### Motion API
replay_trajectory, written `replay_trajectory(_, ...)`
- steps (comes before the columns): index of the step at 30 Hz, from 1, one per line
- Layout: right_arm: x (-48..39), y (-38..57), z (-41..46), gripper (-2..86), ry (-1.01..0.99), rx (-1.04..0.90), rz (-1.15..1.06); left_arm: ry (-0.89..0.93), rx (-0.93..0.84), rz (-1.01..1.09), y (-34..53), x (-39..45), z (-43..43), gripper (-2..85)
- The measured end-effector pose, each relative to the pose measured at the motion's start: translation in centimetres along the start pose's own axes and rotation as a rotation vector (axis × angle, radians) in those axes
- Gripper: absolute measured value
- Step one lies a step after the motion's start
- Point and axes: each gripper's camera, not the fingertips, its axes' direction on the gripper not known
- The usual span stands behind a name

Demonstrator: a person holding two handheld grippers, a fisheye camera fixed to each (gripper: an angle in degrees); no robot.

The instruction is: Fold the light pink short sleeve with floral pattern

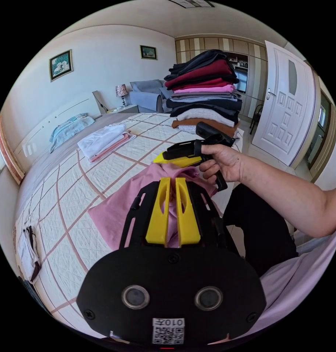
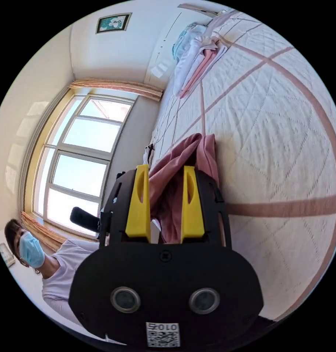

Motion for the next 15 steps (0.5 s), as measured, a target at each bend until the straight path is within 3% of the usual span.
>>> replay_trajectory(5, -4.3, -2.1, -0.1, 4.7, 0.105, 0.028, -0.077, -0.041, -0.008, 0.038, 0.0, 1.1, -1.0, 0.8)
replay_trajectory(10, -9.3, -2.8, 1.2, 3.6, 0.459, -0.132, -0.184, -0.111, -0.059, 0.121, -0.4, 4.5, 0.1, 1.4)
replay_trajectory(15, -8.9, -4.1, 4.2, 3.5, 0.529, -0.189, -0.225, -0.097, -0.160, 0.179, -0.6, 6.9, 5.5, 3.9)
